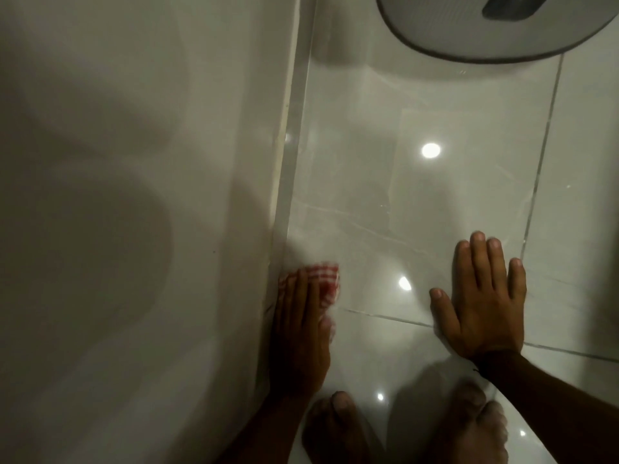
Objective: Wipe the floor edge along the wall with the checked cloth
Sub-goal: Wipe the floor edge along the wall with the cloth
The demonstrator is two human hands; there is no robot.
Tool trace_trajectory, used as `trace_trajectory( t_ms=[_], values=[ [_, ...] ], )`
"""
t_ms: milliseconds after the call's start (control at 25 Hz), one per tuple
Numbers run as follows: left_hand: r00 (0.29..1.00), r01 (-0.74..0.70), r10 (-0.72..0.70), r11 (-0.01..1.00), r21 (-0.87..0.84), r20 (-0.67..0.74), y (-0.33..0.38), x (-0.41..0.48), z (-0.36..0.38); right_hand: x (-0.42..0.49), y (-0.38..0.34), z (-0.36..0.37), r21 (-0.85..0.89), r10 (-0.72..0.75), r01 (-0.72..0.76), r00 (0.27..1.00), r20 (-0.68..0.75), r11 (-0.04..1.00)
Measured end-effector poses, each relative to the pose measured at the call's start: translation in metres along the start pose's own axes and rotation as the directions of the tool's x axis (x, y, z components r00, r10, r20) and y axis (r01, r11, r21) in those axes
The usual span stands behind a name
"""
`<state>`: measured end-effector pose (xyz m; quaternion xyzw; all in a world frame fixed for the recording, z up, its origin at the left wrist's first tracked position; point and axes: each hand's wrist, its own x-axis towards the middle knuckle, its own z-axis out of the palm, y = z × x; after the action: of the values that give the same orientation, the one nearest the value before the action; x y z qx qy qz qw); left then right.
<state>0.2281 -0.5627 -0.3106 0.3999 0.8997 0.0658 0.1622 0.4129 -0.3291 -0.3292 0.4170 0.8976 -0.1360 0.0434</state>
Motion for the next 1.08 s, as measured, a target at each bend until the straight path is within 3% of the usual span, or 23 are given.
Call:
trace_trajectory(
  t_ms=[280,600,760,880,1080],
  values=[
    [0.999,0.022,-0.024,0.998,-0.063,-0.036,0.010,0.001,0.000,-0.001,0.001,0.001,0.000,-0.017,0.017,1.000,-0.004,1.000],
    [0.979,-0.155,0.133,0.979,-0.134,-0.155,0.032,0.219,-0.030,-0.002,0.002,0.001,-0.028,-0.018,0.018,1.000,0.011,0.999],
    [0.981,-0.127,0.103,0.981,-0.145,-0.164,0.047,0.281,-0.043,0.000,0.001,0.001,-0.017,-0.016,0.016,1.000,0.002,1.000],
    [0.987,-0.086,0.067,0.988,-0.126,-0.147,0.047,0.252,-0.038,0.001,-0.001,-0.001,-0.013,-0.012,0.012,1.000,0.003,1.000],
    [0.992,-0.004,-0.009,0.995,-0.099,-0.129,0.024,0.108,-0.013,0.000,-0.002,-0.003,-0.001,-0.003,0.003,1.000,0.001,1.000]
  ],
)
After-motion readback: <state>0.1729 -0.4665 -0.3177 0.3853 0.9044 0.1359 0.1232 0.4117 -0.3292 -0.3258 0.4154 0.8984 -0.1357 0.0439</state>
